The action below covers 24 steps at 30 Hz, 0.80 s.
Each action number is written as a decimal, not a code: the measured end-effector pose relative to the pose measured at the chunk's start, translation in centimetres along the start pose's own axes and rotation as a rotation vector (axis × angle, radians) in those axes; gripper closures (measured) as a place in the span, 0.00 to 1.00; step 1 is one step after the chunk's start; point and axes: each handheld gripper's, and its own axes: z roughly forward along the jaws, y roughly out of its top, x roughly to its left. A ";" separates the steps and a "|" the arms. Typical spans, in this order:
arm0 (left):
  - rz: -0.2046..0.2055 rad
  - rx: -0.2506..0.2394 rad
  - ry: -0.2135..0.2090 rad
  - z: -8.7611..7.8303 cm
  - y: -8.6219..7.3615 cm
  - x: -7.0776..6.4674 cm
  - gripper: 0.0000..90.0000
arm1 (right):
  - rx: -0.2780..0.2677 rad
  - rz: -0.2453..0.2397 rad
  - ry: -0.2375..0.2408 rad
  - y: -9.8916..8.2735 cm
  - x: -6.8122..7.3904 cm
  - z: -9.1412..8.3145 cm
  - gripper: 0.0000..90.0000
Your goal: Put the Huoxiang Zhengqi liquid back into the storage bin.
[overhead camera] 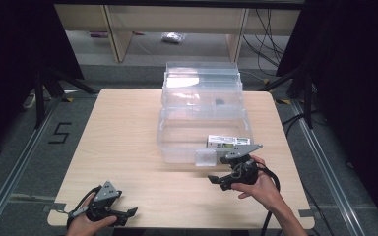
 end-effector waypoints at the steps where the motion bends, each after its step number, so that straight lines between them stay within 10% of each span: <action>1: 0.003 0.000 0.004 0.0 0.0 0.0 0.17 | 0.000 -0.005 0.001 -0.1 0.0 0.1 0.23; 24: -0.003 -0.006 0.004 0.0 0.0 0.0 0.17 | 0.044 -0.010 0.012 -2.7 0.9 1.6 0.23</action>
